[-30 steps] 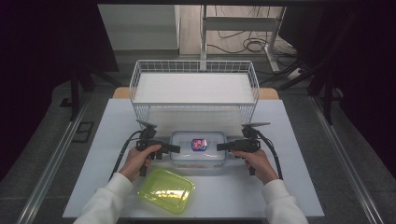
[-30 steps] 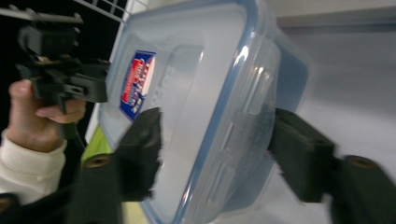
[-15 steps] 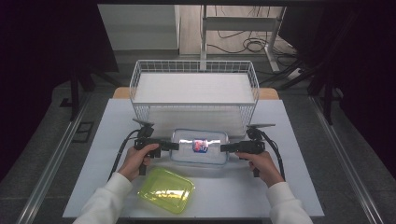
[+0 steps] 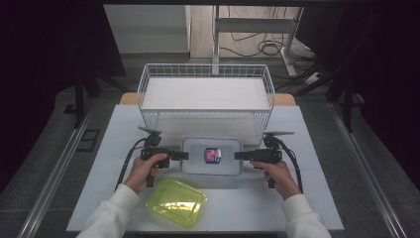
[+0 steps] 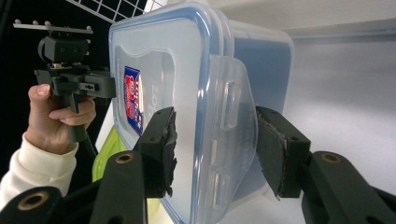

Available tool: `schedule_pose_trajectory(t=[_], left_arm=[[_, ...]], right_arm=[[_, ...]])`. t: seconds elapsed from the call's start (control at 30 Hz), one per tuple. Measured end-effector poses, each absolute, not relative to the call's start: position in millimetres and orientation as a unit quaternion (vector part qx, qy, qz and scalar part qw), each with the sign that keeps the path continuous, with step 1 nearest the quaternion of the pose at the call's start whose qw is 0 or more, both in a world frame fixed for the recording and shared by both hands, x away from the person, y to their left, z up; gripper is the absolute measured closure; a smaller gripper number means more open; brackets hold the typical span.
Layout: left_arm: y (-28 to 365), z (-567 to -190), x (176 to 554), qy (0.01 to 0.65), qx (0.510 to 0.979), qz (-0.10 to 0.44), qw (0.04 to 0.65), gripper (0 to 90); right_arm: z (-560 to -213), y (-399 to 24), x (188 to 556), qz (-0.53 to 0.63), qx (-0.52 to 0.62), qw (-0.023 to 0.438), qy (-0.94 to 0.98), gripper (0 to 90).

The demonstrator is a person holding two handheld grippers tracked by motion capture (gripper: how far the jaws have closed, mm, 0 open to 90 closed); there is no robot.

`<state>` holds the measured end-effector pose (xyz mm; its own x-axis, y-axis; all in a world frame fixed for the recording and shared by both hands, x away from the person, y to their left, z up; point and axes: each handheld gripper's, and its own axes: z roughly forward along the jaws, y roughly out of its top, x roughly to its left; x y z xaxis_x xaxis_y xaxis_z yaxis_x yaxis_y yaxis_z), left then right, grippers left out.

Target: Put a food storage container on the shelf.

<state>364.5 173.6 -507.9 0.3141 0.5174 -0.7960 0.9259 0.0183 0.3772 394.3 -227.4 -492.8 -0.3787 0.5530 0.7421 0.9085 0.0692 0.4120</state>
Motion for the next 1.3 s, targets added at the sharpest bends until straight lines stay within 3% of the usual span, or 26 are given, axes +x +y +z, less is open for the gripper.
schedule_pose_trajectory(t=[0.6, 1.3], left_arm=[[169.0, -482.9, 355.2, 0.522, 0.679, -0.192, 0.479, 53.3], [183.0, -420.1, 325.0, 0.493, 0.681, -0.146, 0.522, 53.4]], right_arm=[[-472.2, -231.2, 382.1, -0.465, -0.506, 0.169, -0.707, 49.9], [-396.2, -217.0, 357.4, -0.496, -0.455, 0.113, -0.731, 49.9]])
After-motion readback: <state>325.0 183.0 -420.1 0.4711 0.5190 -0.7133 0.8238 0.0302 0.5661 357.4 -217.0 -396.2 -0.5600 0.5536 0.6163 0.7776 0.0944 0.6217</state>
